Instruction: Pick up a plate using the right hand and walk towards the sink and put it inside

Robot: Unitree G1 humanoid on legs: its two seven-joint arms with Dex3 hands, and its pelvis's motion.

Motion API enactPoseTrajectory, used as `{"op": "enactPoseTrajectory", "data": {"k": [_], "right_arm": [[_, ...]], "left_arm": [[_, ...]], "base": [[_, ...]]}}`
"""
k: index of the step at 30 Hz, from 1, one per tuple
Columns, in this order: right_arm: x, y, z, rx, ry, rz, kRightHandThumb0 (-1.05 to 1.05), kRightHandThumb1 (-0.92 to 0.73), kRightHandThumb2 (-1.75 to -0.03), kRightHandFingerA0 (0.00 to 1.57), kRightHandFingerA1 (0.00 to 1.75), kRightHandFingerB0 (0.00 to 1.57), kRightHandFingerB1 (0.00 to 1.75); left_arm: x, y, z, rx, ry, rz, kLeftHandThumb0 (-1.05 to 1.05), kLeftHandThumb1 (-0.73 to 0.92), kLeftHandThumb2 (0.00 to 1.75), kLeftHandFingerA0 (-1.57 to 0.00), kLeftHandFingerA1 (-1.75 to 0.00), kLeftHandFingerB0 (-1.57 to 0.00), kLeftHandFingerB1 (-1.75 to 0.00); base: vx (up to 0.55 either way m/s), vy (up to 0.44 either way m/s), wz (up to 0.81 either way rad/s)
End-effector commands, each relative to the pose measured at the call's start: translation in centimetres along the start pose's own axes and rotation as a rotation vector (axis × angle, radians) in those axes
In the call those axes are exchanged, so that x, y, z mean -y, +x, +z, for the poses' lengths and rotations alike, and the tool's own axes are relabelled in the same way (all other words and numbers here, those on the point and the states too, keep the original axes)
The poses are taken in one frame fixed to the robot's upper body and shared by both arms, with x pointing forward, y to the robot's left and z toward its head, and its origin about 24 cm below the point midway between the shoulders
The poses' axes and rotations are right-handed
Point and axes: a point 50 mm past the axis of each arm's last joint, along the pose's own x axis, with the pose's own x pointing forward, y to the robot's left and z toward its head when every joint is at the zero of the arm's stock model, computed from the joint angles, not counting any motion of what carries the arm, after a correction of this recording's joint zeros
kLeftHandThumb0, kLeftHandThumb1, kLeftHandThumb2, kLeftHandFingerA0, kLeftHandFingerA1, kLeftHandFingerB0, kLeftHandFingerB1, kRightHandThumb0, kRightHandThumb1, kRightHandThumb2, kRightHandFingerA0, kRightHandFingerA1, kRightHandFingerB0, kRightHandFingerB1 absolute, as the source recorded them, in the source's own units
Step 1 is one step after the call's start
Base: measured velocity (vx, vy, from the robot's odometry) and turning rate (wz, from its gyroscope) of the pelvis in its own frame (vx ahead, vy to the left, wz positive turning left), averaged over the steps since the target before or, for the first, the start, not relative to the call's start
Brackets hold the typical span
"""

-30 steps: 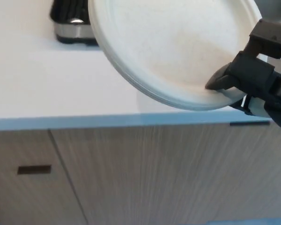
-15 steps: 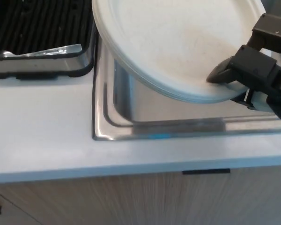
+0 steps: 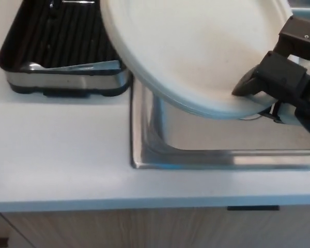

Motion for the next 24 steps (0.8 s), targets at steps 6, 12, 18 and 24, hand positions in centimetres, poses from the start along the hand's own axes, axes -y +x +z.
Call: {"op": "enactPoseTrajectory", "data": {"k": [6,12,18,24], "right_arm": [[1.3,-0.1,-2.0,-0.011,-0.068,0.038,-0.10,-0.36,-1.32,0.99,1.75,0.69,1.75],[1.8,-0.1,-3.3,-0.010,-0.095,0.058,-0.10,-0.37,-1.31,0.98,1.75,0.74,1.73],[1.4,-1.1,-4.3,-0.039,-0.112,0.142,-0.21,-0.44,-1.20,1.25,1.44,1.05,1.34],[1.2,-0.8,-4.1,-0.023,-0.108,0.137,-0.12,-0.40,-1.26,0.95,1.75,0.72,1.74]], "left_arm": [[-0.9,-0.3,-0.6,0.013,-0.021,0.017,0.01,0.71,1.33,-1.23,-1.26,-1.03,-1.12],[-0.9,-0.1,-0.3,0.010,-0.035,0.015,0.01,0.74,1.34,-1.22,-1.25,-1.02,-1.12],[-0.8,-0.2,-0.3,0.017,-0.003,0.013,0.04,0.71,1.33,-1.19,-1.24,-0.96,-1.08],[-0.4,-0.2,-0.2,0.023,-0.022,0.004,0.04,0.57,1.60,-0.93,-1.60,-0.79,-1.31]], "base": [[-0.12,-0.231,-0.12],[-0.08,-0.132,-0.01],[-0.05,0.095,-0.05],[0.01,0.225,0.09]]}}
